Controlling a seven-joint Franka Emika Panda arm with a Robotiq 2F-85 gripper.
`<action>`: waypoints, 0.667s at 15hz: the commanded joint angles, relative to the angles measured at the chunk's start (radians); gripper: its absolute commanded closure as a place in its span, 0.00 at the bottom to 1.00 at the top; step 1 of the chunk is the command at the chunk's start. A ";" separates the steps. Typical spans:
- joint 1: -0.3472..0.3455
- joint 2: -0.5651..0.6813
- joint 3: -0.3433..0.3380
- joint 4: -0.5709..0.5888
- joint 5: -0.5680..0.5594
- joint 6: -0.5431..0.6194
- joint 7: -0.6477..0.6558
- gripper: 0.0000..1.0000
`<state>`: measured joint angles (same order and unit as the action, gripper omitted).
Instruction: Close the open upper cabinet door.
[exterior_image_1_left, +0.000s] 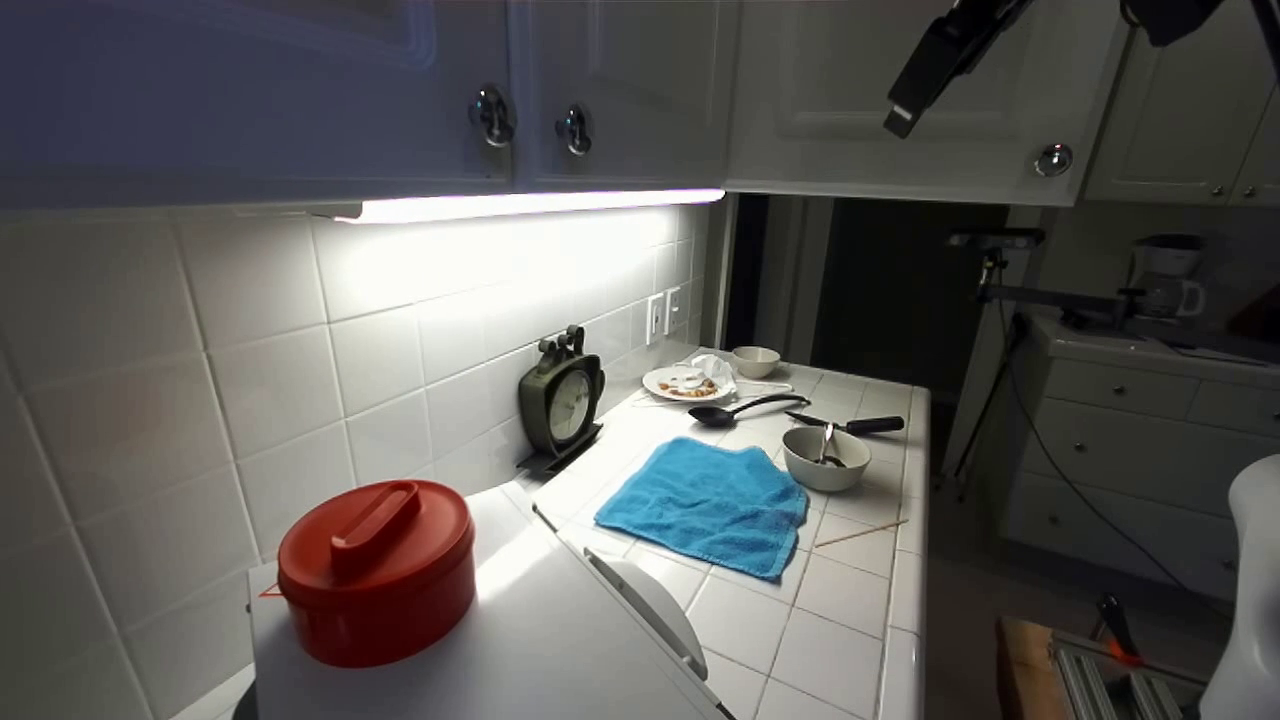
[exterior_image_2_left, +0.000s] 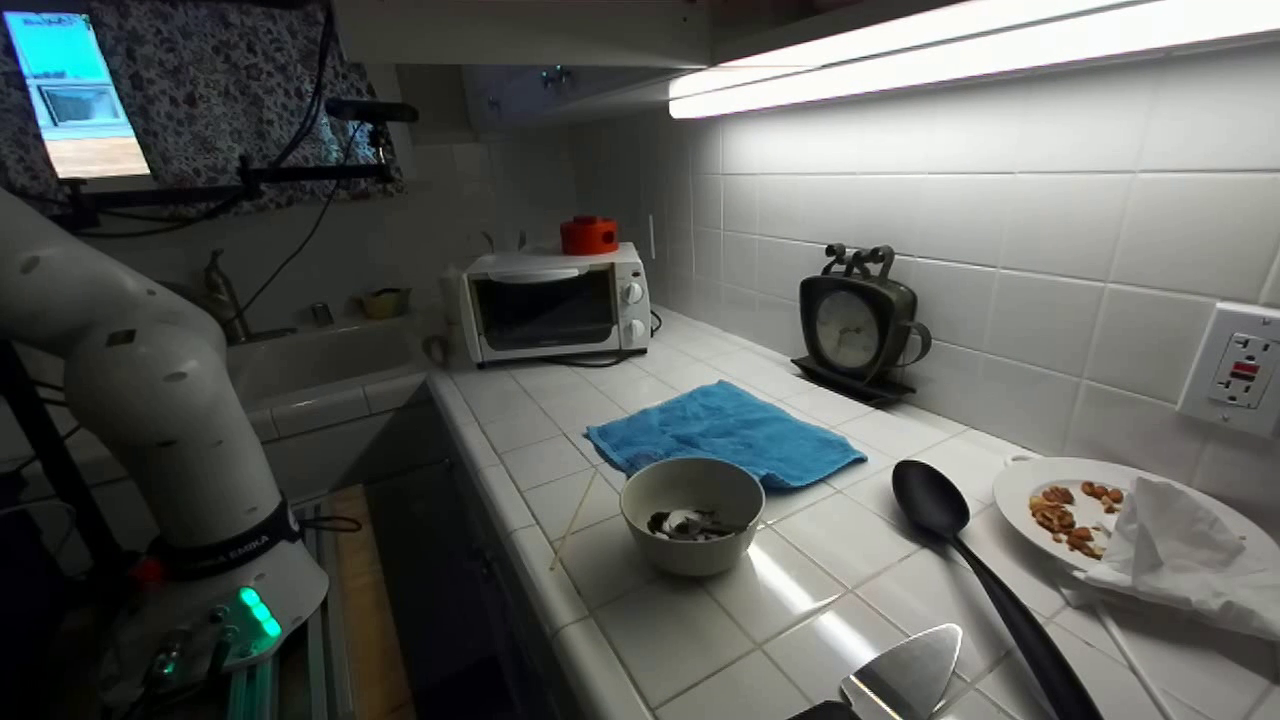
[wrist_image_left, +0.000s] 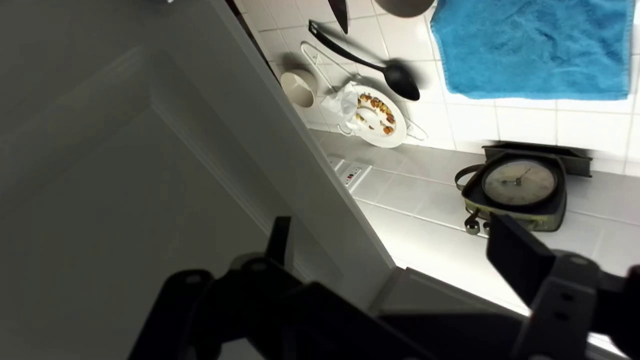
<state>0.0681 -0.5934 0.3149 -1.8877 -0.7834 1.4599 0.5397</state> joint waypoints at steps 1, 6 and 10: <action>0.032 -0.052 -0.056 -0.059 -0.033 0.157 0.006 0.00; 0.022 -0.080 -0.096 -0.111 -0.004 0.358 -0.003 0.00; -0.008 -0.093 -0.089 -0.118 0.005 0.347 -0.011 0.00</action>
<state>0.0808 -0.6454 0.2222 -1.9756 -0.7890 1.8128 0.5399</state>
